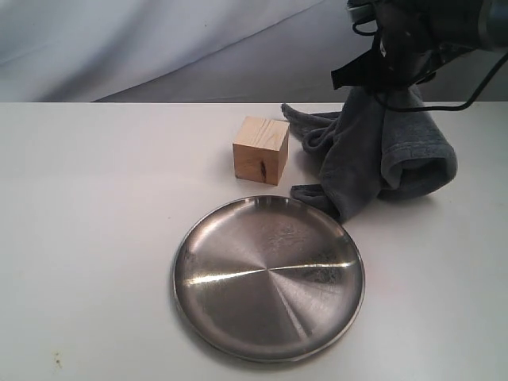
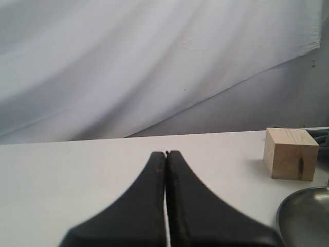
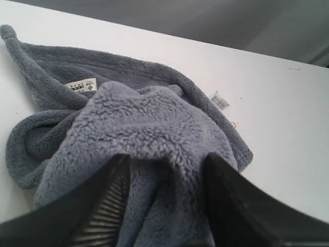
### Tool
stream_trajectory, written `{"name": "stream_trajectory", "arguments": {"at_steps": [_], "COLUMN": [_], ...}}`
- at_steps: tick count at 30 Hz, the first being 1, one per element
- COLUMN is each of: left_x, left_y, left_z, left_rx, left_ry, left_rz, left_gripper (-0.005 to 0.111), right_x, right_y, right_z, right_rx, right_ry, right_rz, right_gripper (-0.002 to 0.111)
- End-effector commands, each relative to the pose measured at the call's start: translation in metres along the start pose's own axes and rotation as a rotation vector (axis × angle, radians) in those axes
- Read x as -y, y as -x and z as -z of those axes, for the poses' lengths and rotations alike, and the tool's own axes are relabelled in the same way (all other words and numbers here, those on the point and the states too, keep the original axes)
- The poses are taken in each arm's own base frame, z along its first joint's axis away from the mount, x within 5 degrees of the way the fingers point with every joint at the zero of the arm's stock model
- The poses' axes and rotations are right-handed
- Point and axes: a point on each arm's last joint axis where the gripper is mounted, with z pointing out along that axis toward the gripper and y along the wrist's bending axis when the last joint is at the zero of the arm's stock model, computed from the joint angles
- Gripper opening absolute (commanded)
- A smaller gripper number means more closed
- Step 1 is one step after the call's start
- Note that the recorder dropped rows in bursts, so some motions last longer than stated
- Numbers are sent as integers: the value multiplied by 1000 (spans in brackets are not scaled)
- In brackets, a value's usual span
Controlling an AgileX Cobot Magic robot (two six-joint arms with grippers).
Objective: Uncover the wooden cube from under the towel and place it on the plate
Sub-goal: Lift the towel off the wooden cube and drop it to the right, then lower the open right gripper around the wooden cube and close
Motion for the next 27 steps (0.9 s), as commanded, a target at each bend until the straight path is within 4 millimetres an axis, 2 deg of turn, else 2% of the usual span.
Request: {"name": "stream_trajectory", "arguments": {"at_steps": [1,6,15,18,22,27], "left_x": [0,0,0,0,0,0], "left_y": [0,0,0,0,0,0], "left_z": [0,0,0,0,0,0], "left_rx": [11,11,11,11,11,11], "left_ry": [3,3,3,3,3,3], "left_rz": [5,5,5,5,5,5], "left_gripper": [0,0,0,0,0,0], "right_x": [3,1,13,0,-36,-76], "right_y": [0,4,21,20,16,6], "right_z": [1,5,42,47,50,37], "right_rx": [5,30,143,138,150,135], "right_ry": [19,47,100,175,276,352], "right_rz": [-21,-38,-96,-105,-71,-145], "right_gripper": [47,47,47,47,47,47]}}
